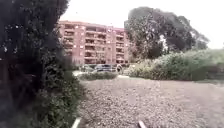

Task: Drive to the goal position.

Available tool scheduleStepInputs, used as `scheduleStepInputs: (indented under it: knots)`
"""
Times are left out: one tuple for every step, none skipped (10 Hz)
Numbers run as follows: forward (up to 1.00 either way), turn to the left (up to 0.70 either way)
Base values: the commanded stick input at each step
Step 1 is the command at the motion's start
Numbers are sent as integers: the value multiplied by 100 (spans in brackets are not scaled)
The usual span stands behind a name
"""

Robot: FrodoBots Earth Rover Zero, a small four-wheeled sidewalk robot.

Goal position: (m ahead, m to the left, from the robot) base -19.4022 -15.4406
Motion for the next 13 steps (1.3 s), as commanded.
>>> scheduleStepInputs:
  knots:
    - [0,-70]
    - [0,-70]
    - [0,-70]
    - [0,-70]
    - [0,-70]
    - [0,-70]
    - [0,-70]
    - [0,-70]
    - [0,-70]
    - [0,-70]
    - [0,-70]
    - [0,-70]
    - [0,-70]
